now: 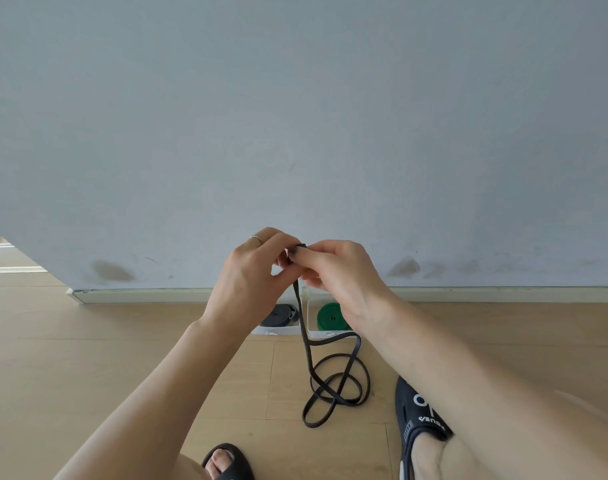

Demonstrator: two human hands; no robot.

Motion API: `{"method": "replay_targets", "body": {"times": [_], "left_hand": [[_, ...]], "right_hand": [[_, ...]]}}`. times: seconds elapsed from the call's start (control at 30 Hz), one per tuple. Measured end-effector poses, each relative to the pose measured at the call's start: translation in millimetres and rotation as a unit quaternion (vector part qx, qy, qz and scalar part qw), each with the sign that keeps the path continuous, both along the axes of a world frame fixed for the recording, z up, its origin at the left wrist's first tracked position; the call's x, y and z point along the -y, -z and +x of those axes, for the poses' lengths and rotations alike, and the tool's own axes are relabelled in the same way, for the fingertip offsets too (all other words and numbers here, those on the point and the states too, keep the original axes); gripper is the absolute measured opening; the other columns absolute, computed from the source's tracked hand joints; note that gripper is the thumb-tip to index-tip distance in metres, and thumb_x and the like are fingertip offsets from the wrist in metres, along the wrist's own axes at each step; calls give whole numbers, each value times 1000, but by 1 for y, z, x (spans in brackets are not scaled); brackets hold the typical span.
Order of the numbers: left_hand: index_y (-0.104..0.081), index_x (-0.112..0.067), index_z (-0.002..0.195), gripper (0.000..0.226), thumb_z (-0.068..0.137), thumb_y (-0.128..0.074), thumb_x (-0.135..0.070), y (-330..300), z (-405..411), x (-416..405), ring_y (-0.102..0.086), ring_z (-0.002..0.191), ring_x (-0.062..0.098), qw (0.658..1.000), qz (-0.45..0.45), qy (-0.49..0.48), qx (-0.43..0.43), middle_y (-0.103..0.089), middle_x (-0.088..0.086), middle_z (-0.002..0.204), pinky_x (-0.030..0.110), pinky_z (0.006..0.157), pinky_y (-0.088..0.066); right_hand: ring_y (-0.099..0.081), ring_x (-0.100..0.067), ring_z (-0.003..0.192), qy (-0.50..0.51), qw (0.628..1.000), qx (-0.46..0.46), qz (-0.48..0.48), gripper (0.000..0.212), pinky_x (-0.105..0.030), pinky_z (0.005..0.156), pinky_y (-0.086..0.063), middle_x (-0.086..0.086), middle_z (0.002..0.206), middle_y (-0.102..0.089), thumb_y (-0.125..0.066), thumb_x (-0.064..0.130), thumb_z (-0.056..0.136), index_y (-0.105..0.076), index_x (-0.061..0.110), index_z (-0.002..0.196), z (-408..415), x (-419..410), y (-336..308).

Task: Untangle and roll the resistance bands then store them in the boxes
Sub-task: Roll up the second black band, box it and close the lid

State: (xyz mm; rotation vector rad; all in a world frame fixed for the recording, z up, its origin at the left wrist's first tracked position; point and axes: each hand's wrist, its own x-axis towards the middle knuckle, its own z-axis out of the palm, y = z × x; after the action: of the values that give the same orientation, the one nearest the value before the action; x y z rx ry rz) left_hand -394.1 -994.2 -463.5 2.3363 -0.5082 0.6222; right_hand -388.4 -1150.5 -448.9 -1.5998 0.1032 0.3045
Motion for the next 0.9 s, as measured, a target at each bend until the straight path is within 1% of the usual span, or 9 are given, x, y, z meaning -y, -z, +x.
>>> {"method": "replay_targets", "body": {"times": [0.1, 0.23, 0.33, 0.43, 0.5, 0.57, 0.63, 0.77, 0.9], "left_hand": [[-73, -10, 93, 9, 87, -78, -5, 0, -1, -1, -64, 79, 4, 999, -30, -3, -16, -66, -5, 88, 28, 75, -56], [-69, -11, 90, 9, 90, -73, -3, 0, -3, -2, -58, 80, -2, 1000, 10, 7, -7, -62, -6, 88, 23, 71, -49], [-66, -11, 92, 6, 94, -69, -6, 1, -4, -3, -56, 79, 0, 1000, 26, 8, 4, -61, -6, 90, 30, 68, -51], [-65, -10, 93, 4, 95, -66, -7, 4, -4, -4, -55, 75, 8, 998, 54, 10, 10, -59, -5, 90, 38, 65, -53], [-65, -9, 93, 3, 95, -65, -7, 5, -2, -4, -58, 73, 13, 997, 73, 14, 13, -60, -4, 90, 41, 63, -54], [-66, -8, 92, 5, 95, -62, -10, 4, 0, -3, -60, 70, 20, 996, 84, 14, 19, -60, -3, 89, 43, 61, -54], [-67, -9, 92, 6, 96, -63, -12, 3, 1, -3, -60, 70, 19, 997, 78, 12, 27, -60, -3, 89, 41, 60, -54], [-69, -9, 95, 10, 99, -67, -19, 4, 0, -3, -57, 72, 8, 999, 30, -2, 22, -62, -3, 89, 27, 64, -50], [-70, -10, 99, 8, 97, -70, -17, 7, -1, 0, -59, 73, 13, 1000, -6, -25, 9, -63, -3, 90, 27, 69, -50]], "right_hand": [[-66, -14, 79, 2, 1000, 7, 17, 19, -43, 102, -57, -14, 87, -75, -76, 23, 91, -80, 5, 89, 4, 6, -1], [-68, -13, 82, -17, 1000, -3, 12, 19, -42, 103, -55, -15, 95, -78, -76, 24, 92, -80, 5, 95, 4, 8, 0], [-69, -15, 86, -34, 997, -48, 40, 20, -43, 105, -55, -4, 90, -75, -79, 26, 89, -80, 6, 94, 7, 9, 1], [-69, -20, 89, -37, 989, -108, 91, 23, -46, 106, -55, -5, 94, -71, -83, 21, 85, -70, 10, 100, 9, 10, 2], [-73, -25, 89, -5, 993, -89, 82, 30, -47, 103, -56, -9, 95, -72, -85, 15, 82, -61, 12, 99, 10, 9, 2], [-75, -27, 93, 19, 999, -29, 19, 26, -44, 99, -57, -13, 93, -75, -85, 14, 82, -64, 10, 95, 8, 7, 0], [-75, -23, 91, 29, 1000, 5, -4, 24, -41, 97, -56, -15, 95, -78, -84, 14, 83, -66, 4, 95, 6, 6, -2], [-79, -22, 94, 3, 988, -76, 136, 16, -38, 101, -52, -14, 102, -80, -79, 12, 88, -64, 11, 93, 7, 11, -6], [-76, -21, 105, -27, 965, -152, 212, 5, -41, 107, -50, -6, 105, -80, -75, 18, 92, -73, 15, 96, 7, 12, -5]]}}
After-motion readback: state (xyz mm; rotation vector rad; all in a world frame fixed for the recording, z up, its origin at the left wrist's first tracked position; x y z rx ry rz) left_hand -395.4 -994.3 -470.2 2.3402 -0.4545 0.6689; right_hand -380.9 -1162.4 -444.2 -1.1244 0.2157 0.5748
